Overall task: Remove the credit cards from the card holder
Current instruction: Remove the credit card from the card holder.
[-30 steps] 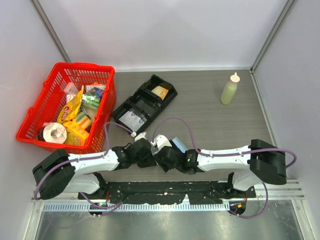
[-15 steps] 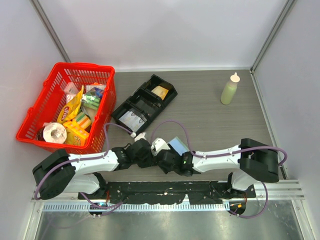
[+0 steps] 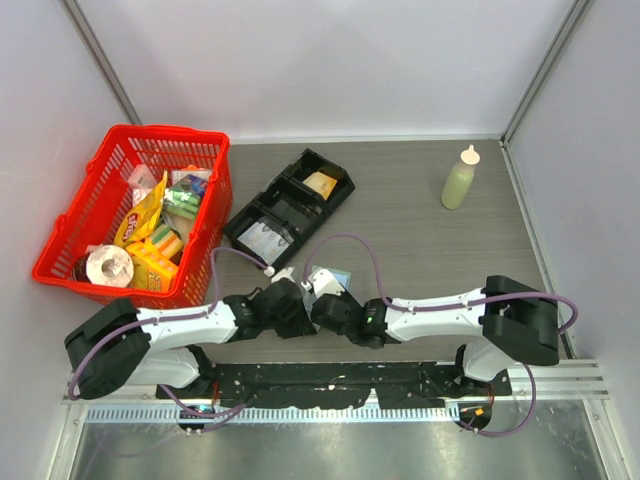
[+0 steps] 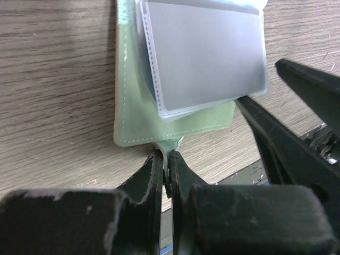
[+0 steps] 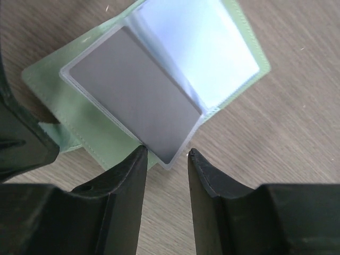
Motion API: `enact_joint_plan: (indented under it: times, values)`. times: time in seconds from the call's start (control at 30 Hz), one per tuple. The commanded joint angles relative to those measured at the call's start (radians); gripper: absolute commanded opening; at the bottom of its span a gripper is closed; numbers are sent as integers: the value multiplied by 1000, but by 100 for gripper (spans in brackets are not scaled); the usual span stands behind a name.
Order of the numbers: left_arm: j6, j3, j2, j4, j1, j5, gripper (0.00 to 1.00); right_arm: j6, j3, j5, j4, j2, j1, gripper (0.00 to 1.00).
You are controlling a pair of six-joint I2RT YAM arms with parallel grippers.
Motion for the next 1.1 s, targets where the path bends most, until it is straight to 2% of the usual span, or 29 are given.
enact_joint_plan:
  times: [0.0,0.1,0.27,0.47,0.63,0.8,0.87,1.0,1.07]
  values:
    - [30,-19,-33,-54,-11,35,0,-20,47,65,-14,-56,-41,41]
    - [33,-21,-44,-66,-12,34,0,-13,51,-1,-3,-91,-76,42]
    - [41,-24,-61,-81,-12,32,0,-6,36,-62,32,-124,-144,52]
    - [56,-22,-79,-121,-12,17,0,23,18,-89,36,-108,-216,53]
    - [85,19,-108,-268,-8,-135,4,42,-7,-119,20,-157,-234,52]
    - [125,129,-94,-428,9,-336,24,88,-73,-304,92,-240,-289,49]
    - [131,183,-84,-472,9,-397,36,115,-110,-405,152,-259,-334,47]
    - [127,267,-82,-491,8,-443,67,164,-173,-591,287,-280,-421,42]
    - [107,287,-97,-474,3,-442,71,187,-199,-654,345,-286,-456,38]
